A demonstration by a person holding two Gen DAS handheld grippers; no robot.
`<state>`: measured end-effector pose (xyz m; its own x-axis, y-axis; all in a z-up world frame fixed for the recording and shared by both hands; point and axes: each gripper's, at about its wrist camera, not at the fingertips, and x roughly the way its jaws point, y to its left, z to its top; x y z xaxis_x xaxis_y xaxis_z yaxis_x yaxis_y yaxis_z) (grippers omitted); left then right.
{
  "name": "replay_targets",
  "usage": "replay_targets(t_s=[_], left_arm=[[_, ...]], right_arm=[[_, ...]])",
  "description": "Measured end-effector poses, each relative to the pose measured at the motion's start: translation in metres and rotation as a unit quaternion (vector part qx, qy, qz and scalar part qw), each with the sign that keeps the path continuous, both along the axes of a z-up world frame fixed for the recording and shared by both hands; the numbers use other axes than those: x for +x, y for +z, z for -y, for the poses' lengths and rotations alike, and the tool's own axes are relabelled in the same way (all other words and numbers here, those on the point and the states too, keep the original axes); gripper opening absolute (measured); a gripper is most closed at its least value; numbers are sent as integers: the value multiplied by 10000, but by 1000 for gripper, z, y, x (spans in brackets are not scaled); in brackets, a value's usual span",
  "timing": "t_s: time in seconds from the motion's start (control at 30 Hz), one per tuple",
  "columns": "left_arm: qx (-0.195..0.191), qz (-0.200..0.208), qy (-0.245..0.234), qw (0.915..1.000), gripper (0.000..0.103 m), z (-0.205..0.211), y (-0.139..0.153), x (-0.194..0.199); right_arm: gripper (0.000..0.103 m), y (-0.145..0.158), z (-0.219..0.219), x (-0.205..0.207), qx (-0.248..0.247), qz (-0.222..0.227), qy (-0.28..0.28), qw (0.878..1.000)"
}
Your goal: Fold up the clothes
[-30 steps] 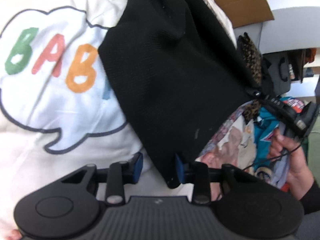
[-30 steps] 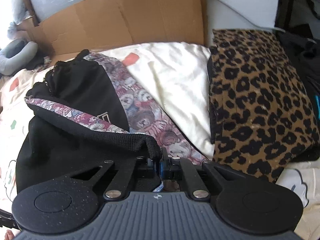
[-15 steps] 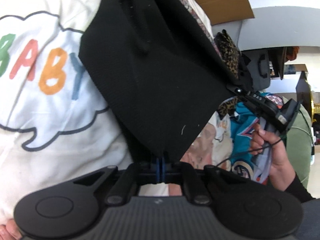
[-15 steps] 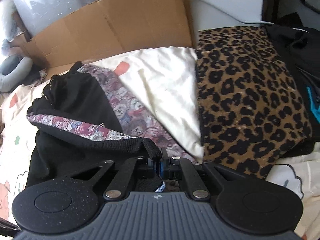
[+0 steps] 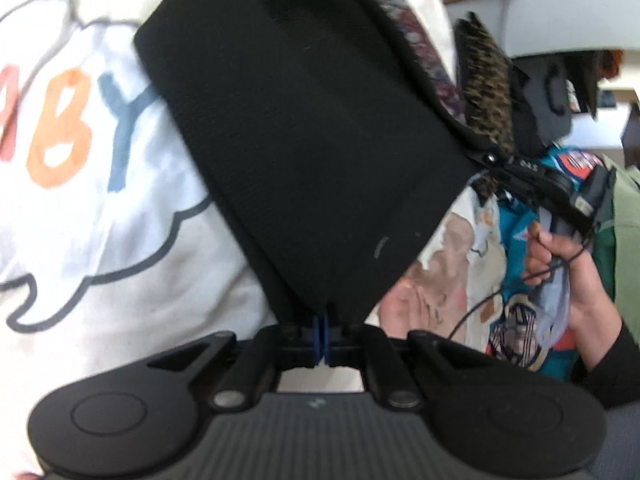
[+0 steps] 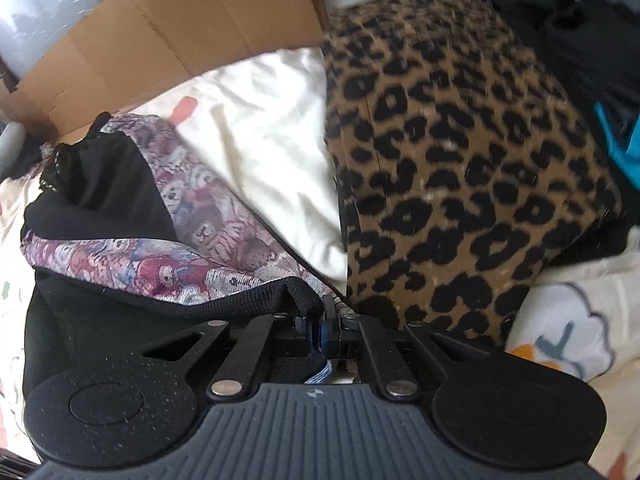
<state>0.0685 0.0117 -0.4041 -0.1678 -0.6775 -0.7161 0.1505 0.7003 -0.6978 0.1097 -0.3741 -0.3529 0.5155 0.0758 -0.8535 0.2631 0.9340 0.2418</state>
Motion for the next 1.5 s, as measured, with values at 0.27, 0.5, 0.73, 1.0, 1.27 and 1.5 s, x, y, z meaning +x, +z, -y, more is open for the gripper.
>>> replay_targets(t_s=[0.27, 0.5, 0.73, 1.0, 1.27, 1.5], left_arm=[[29, -34, 17, 10000, 4, -7, -1, 1], [169, 56, -201, 9996, 1, -3, -3, -3], [382, 27, -322, 9987, 1, 5, 1, -1], [1140, 228, -579, 9915, 15, -7, 44, 25], [1774, 908, -408, 9791, 33, -15, 123, 83], [2121, 1327, 8, 9682, 42, -9, 192, 133]], right_arm=[[15, 9, 3, -8, -105, 37, 61, 9999], [17, 13, 3, -10, -371, 117, 159, 9991], [15, -7, 6, 0, -272, -107, 27, 9996], [17, 4, 5, -11, -240, -38, -69, 9997], [36, 21, 18, -37, 152, 350, -370, 9986], [37, 35, 10, -53, 283, 690, -150, 9971]])
